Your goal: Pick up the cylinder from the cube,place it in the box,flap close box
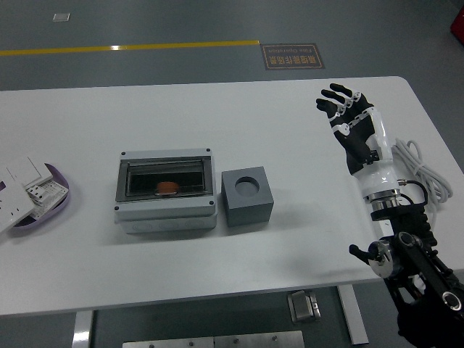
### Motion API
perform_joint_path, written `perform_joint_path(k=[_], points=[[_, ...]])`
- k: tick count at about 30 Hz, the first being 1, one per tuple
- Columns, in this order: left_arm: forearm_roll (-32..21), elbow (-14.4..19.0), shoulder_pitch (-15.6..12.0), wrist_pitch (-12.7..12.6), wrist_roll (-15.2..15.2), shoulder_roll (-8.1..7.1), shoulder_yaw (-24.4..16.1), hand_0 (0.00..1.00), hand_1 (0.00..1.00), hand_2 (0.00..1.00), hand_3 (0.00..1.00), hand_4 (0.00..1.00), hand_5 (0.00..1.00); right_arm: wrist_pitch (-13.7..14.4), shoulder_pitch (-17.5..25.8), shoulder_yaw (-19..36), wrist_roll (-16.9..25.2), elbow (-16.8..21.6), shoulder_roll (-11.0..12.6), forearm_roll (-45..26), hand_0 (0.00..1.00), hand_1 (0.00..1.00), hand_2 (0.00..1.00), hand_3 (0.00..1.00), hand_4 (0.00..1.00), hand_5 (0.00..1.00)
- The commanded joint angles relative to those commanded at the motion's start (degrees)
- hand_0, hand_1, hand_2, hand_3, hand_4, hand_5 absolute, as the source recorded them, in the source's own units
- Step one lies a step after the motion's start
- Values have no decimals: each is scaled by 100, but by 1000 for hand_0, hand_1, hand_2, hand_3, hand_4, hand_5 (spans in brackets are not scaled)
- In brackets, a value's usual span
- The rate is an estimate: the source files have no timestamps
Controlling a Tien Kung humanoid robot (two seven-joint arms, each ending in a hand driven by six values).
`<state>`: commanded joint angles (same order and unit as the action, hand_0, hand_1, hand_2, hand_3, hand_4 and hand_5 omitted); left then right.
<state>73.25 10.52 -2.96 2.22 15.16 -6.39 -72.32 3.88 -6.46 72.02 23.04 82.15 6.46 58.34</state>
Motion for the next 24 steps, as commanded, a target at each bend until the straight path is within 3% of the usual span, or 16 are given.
perform_joint_path(k=[5,10,16,17,21,22,24], points=[[-76,-10,8,0,-28,29,65,600,601,558,589,651,202,96,-149,-234,-322,-177,-39,187,723,648,671,670,716,169],[-190,-19,-4,-30,-60,26,166,600,601,559,590,653,203,133,-70,-164,-365,-54,13,278,721,652,667,664,715,151],[27,-11,11,1,-19,9,66,600,601,559,590,653,203,188,112,-90,-358,34,129,246,721,652,667,664,715,151],[46,-13,19,5,-25,3,49,600,600,560,591,654,202,192,131,-82,-356,33,123,244,737,669,675,672,653,209],[133,-16,48,18,-38,-40,-29,600,600,560,591,654,202,209,178,-100,-345,33,60,269,737,669,675,672,653,209],[165,-15,52,21,-34,-56,-58,601,602,560,590,655,204,212,185,-114,-343,31,43,275,736,667,676,668,651,275],[226,-11,56,27,-22,-88,-114,601,602,560,590,655,204,219,197,-142,-346,21,15,283,736,667,676,668,651,275]])
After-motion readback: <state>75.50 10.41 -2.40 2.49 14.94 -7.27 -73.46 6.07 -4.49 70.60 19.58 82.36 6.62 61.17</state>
